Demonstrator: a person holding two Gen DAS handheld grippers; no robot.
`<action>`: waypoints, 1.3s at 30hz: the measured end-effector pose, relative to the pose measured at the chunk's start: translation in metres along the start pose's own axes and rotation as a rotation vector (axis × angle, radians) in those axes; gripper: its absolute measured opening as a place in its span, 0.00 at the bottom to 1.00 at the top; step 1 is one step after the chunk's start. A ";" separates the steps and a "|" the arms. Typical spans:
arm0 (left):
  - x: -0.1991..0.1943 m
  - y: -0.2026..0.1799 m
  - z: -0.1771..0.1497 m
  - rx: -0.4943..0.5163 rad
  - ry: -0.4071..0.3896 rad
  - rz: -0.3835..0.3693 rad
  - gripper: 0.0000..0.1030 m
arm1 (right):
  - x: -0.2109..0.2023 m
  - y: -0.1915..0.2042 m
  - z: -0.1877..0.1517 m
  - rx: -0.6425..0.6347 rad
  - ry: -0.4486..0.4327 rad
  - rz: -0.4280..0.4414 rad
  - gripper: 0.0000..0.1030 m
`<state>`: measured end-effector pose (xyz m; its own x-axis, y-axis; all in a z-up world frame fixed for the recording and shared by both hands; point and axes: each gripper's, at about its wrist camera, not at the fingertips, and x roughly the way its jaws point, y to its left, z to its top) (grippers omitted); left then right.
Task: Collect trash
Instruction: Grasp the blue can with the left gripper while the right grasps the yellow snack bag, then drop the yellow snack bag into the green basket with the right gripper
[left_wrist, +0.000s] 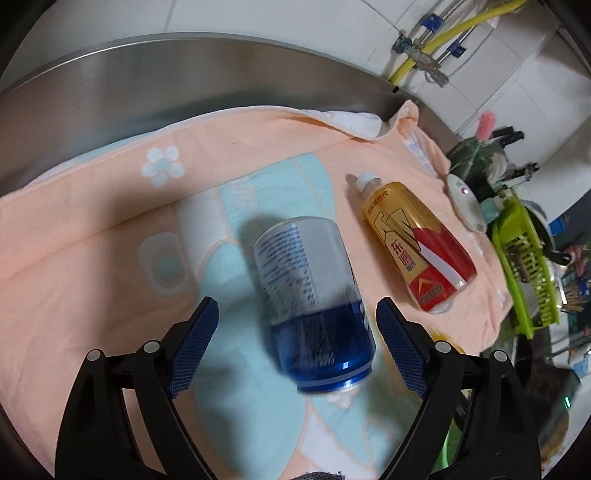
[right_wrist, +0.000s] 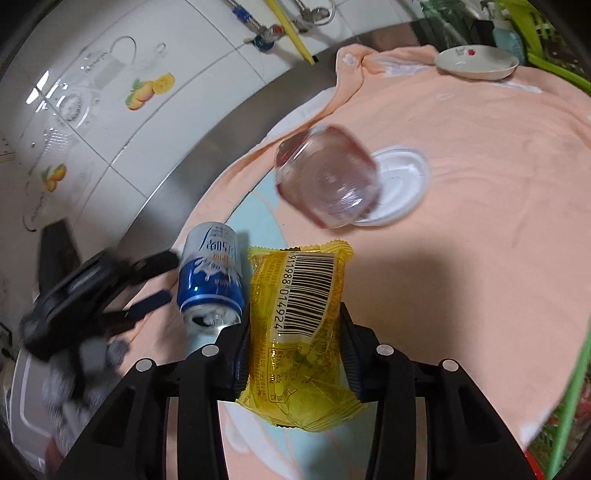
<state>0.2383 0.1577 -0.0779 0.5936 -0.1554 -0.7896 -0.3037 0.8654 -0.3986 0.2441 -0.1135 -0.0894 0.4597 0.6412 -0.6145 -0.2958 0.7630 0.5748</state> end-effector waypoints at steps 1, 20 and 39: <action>0.003 -0.002 0.001 0.002 0.005 0.004 0.84 | -0.007 0.000 -0.004 0.004 -0.006 0.005 0.39; 0.050 -0.014 0.002 -0.011 0.090 0.067 0.72 | -0.147 -0.086 -0.037 0.070 -0.137 -0.218 0.39; -0.016 -0.013 -0.026 0.055 0.031 -0.033 0.68 | -0.188 -0.210 -0.081 0.231 -0.072 -0.507 0.43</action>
<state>0.2131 0.1368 -0.0727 0.5791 -0.1978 -0.7909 -0.2429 0.8842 -0.3990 0.1520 -0.3876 -0.1384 0.5553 0.1854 -0.8107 0.1643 0.9312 0.3255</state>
